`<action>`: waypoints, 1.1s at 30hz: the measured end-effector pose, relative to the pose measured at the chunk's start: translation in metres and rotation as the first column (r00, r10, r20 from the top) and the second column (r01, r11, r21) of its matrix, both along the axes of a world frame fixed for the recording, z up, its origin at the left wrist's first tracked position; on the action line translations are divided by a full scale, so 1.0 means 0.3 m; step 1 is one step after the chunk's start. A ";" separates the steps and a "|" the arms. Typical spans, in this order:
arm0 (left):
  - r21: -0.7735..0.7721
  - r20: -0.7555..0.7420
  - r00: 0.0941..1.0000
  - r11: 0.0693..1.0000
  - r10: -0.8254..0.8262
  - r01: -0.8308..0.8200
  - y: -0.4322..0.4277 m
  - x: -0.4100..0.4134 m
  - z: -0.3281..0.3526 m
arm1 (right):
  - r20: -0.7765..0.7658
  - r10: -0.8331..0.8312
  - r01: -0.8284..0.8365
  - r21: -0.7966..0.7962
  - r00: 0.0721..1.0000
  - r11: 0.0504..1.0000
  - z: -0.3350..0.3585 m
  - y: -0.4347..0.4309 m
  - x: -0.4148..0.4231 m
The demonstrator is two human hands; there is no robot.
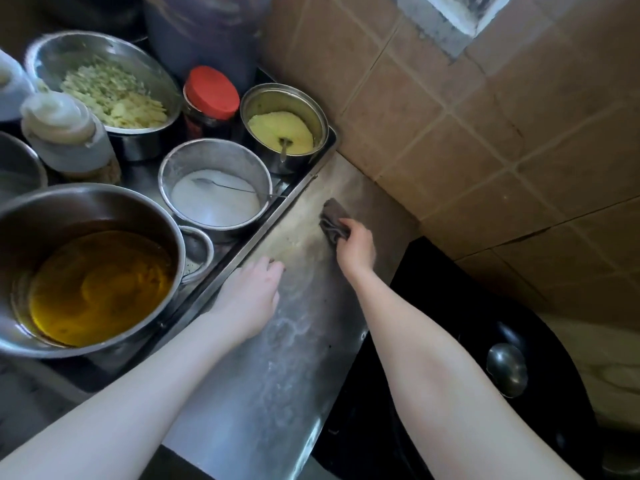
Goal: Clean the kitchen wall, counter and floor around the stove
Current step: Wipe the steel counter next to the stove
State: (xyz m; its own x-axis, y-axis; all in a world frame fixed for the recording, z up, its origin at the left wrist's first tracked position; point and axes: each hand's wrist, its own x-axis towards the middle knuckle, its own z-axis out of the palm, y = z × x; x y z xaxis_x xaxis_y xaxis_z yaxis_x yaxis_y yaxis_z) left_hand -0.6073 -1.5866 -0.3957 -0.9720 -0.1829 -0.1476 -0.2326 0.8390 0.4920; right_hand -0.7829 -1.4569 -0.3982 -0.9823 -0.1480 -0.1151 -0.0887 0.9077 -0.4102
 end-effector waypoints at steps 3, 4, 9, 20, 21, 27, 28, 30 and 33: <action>0.003 -0.010 1.000 1.000 -0.007 0.007 0.005 -0.037 0.002 | -0.012 -0.084 0.084 0.032 0.996 0.996 0.014 0.018 -0.090; 0.009 -0.010 1.000 1.000 -0.006 0.006 0.007 -0.046 0.002 | -0.016 -0.109 0.110 0.032 0.994 0.993 0.016 0.031 -0.112; -0.007 0.000 1.000 1.000 -0.009 0.009 -0.001 -0.072 -0.007 | -0.055 -0.205 0.206 0.014 0.977 0.978 0.021 0.094 -0.211; -0.078 0.038 0.996 0.993 -0.083 0.086 0.013 -0.124 -0.016 | -0.070 -0.281 0.277 -0.058 0.957 0.959 -0.003 0.099 -0.199; -0.083 0.041 0.995 0.992 -0.090 0.093 0.017 -0.117 -0.017 | -0.088 -0.264 0.260 -0.051 0.961 0.964 -0.011 0.097 -0.165; -0.033 0.019 0.992 0.992 -0.122 0.122 0.025 -0.017 -0.021 | -0.076 -0.194 0.191 -0.045 0.978 0.980 -0.031 0.093 0.013; -0.021 0.025 0.992 0.992 -0.123 0.123 0.026 0.010 -0.024 | -0.071 -0.183 0.180 -0.046 0.981 0.983 -0.032 0.093 0.044; 0.003 0.048 0.992 0.993 -0.117 0.117 0.027 0.064 -0.028 | -0.062 -0.149 0.147 -0.043 0.987 0.988 -0.036 0.090 0.113; 0.028 0.065 0.992 0.994 -0.104 0.102 0.030 0.142 -0.025 | -0.031 -0.090 0.088 -0.041 0.995 0.995 -0.042 0.077 0.219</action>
State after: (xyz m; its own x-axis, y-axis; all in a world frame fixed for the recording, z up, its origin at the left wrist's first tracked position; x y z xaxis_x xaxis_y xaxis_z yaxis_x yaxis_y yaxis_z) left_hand -0.5648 -1.5775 -0.4031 -0.9734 -0.0776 -0.2157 -0.1782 0.8480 0.4992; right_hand -0.7172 -1.4337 -0.4108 -0.9949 -0.0636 -0.0788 -0.0221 0.8959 -0.4437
